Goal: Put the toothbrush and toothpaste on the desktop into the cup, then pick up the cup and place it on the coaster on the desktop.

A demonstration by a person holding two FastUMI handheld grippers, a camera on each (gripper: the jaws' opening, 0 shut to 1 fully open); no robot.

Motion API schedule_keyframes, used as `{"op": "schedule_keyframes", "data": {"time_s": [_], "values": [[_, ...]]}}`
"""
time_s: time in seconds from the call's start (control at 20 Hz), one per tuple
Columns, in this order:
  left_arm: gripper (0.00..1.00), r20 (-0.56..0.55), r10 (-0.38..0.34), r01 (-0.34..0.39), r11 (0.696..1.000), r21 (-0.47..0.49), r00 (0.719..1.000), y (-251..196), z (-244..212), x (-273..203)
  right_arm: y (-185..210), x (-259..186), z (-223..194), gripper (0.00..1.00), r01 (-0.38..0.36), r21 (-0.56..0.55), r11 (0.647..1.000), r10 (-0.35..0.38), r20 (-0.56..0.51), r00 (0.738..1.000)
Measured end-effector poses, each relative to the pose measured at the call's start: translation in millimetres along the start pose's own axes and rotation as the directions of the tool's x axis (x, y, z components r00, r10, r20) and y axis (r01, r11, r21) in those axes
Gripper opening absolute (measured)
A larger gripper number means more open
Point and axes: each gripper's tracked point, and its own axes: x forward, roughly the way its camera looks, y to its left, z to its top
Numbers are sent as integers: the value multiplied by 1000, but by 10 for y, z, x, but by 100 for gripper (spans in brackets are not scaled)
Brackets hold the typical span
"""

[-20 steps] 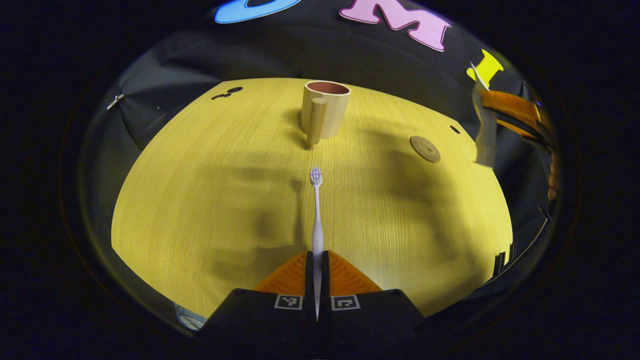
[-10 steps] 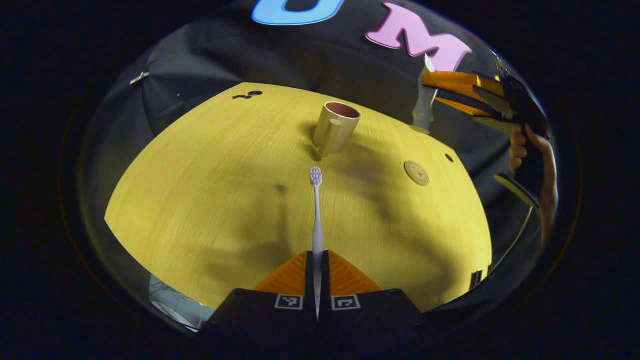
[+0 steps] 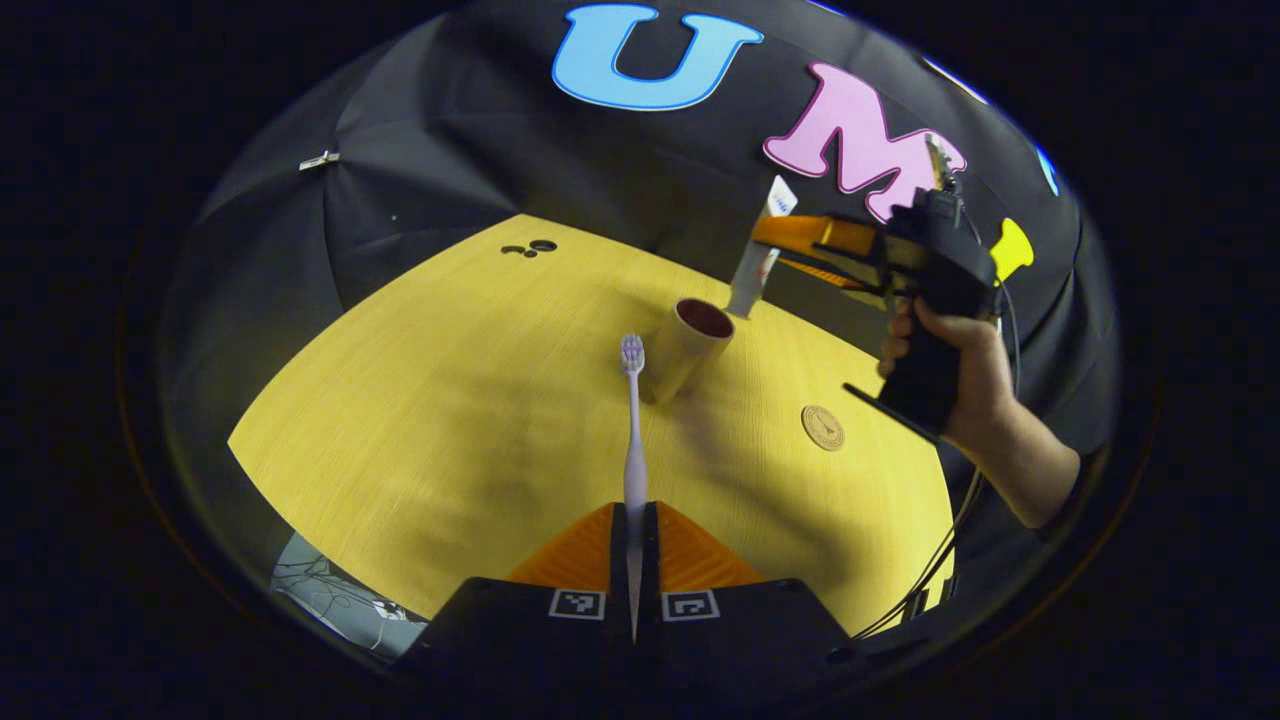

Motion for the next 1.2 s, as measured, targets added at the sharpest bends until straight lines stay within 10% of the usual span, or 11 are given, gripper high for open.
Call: {"op": "schedule_keyframes", "data": {"time_s": [0.95,1.05,1.1,1.2], "values": [[6,38,-17,20,996,-81,999,21,-79,74,-438,468,-843,29,83,-53,995,-86,-62,994],[6,29,-5,6,998,-56,1000,43,-117,92,-400,425,-772,50,85,-64,994,-88,-46,995],[6,28,-4,5,999,-44,1000,41,-118,101,-386,387,-768,42,80,-62,995,-83,-48,995],[6,44,-14,15,999,-31,999,-7,-65,152,-384,281,-751,76,72,-49,996,-74,-50,996]]}}
